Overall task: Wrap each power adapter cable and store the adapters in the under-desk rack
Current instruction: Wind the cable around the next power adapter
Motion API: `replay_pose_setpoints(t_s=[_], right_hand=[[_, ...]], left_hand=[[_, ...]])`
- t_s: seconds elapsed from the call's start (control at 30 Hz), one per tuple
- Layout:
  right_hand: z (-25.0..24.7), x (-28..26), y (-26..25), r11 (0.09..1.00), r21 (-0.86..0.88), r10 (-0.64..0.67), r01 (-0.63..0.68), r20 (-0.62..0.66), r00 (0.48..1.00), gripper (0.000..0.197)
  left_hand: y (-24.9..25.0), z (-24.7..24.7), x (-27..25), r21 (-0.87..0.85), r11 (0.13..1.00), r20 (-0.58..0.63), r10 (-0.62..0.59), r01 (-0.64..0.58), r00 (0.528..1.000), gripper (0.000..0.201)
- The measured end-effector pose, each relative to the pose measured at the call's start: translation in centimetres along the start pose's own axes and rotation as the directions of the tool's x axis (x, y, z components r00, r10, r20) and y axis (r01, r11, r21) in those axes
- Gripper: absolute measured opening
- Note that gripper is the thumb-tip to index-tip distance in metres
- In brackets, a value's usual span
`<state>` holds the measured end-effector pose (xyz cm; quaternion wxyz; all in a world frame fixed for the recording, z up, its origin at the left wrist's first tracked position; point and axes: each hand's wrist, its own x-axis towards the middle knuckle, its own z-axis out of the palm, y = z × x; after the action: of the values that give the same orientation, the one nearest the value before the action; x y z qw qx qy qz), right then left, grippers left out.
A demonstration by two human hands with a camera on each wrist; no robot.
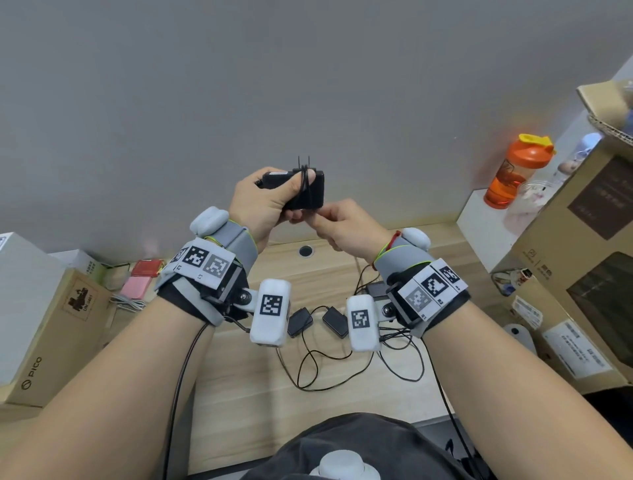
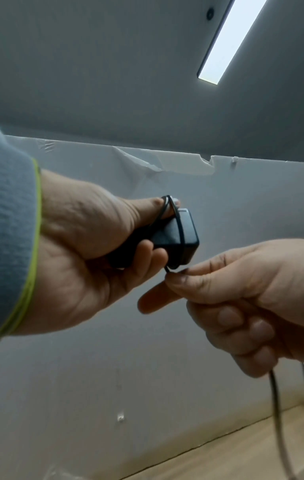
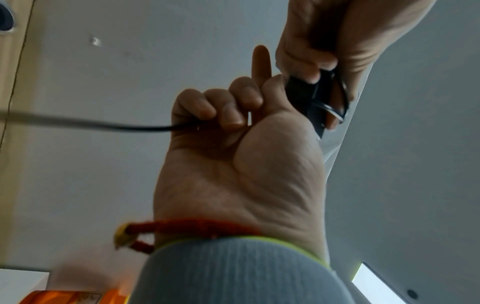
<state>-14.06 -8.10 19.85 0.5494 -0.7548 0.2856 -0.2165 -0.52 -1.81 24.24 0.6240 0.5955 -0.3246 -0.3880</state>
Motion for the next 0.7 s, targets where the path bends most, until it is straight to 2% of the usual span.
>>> replay_pose_setpoints(t_s=[0.07,0.17,0.33,0.57,0.7], right_hand=[[0.1,-0.3,-0.6,0.999,-0.053,0.002,0.001,0.06,0.998,0.026],[-0.3,-0.8,-1.5,0.989,-0.143,-0.036,0.041,0.038,0.999,0.027],[-0.9,-0.8,-2.1,0.968,-0.219,-0.125,0.125,0.011,0.992,0.025],[-1.0,-1.8,-3.3,0.959,-0.255,-0.108,0.121,0.066,0.992,0.024],[-0.8,-2.0,-3.9,0.952,-0.287,-0.087,0.109,0.088,0.992,0.024]], left_hand=[[-0.1,-0.2,0.3,-0.009,1.0,-0.047,0.007,-0.007,0.999,0.026],[-0.3,-0.9,0.7,0.044,0.999,-0.076,0.008,-0.005,0.997,0.028],[-0.4,-1.7,0.7,0.101,0.994,-0.014,-0.028,0.03,0.999,0.039],[0.8,-2.1,0.4,0.34,0.94,0.012,0.007,-0.011,1.0,0.04],[0.2,-1.6,0.2,0.334,0.943,-0.045,0.018,-0.002,0.999,0.044]])
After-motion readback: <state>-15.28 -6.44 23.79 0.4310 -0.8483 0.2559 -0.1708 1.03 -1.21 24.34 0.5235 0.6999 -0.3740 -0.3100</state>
